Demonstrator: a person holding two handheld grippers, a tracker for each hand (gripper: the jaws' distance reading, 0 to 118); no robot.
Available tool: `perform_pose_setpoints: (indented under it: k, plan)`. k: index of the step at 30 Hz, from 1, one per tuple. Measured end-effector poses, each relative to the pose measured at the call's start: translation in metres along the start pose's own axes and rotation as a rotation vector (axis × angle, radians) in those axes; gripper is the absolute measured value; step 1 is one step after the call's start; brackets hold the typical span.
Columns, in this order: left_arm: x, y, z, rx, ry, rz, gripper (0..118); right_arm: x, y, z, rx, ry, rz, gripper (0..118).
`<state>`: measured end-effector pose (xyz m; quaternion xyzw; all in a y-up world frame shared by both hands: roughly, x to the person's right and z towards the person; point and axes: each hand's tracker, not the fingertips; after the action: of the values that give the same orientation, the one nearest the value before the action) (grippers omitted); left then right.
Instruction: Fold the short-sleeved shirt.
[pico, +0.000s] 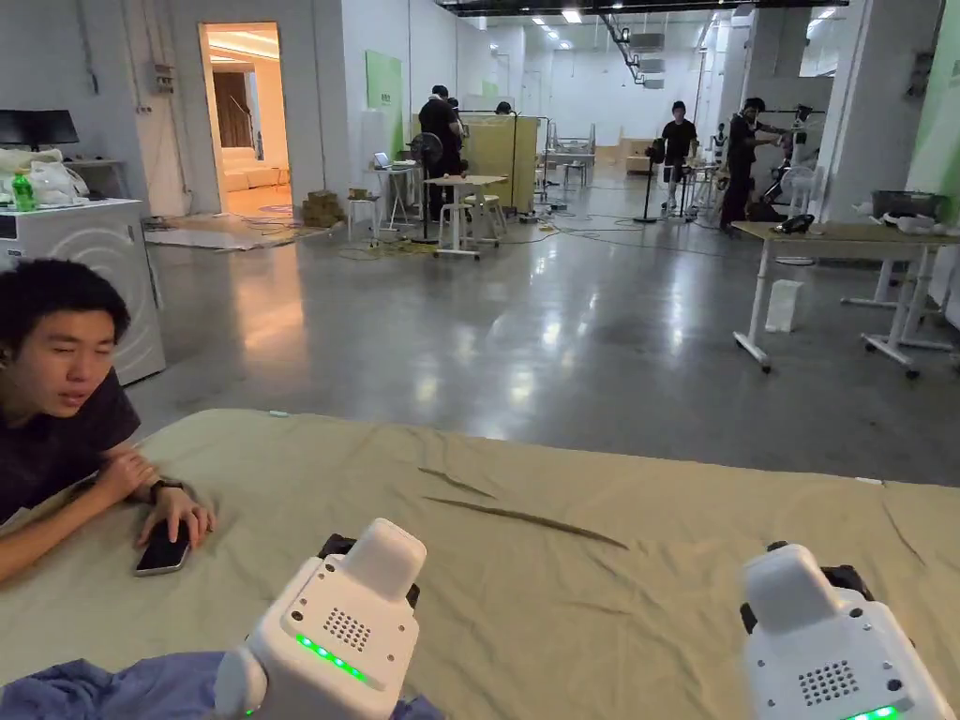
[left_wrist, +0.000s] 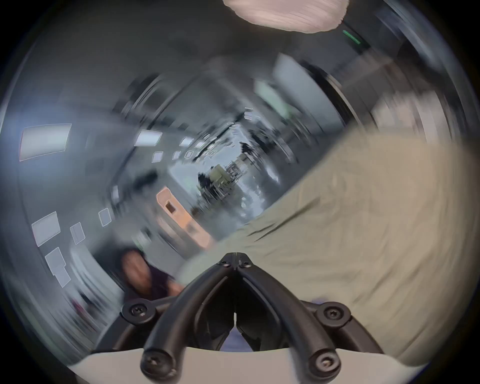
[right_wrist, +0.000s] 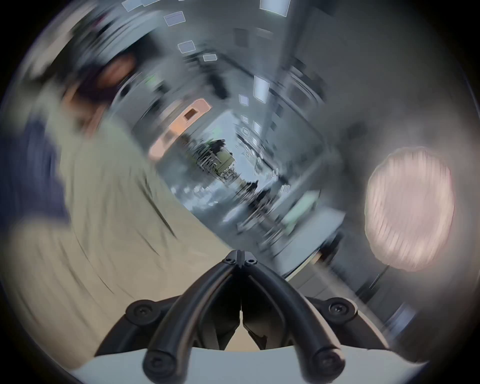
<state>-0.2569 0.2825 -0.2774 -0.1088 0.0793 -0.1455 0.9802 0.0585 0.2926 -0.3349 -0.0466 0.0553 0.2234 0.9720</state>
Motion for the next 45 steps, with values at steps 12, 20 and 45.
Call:
perform_pose_setpoints:
  k: [12, 20, 45]
  plan:
    - [-0.016, -0.006, 0.016, 0.136, 0.017, 0.451, 1, -0.006, -0.010, 0.010, 0.019, 0.023, -0.545, 0]
    - [-0.062, -0.061, -0.015, -0.372, -0.100, 0.231, 2, -0.008, -0.019, 0.006, -0.012, 0.029, -0.472, 0]
    - [-0.127, -0.257, -0.074, -1.019, -0.081, 0.407, 71, -0.057, -0.061, -0.017, -0.166, 0.110, -0.374, 0]
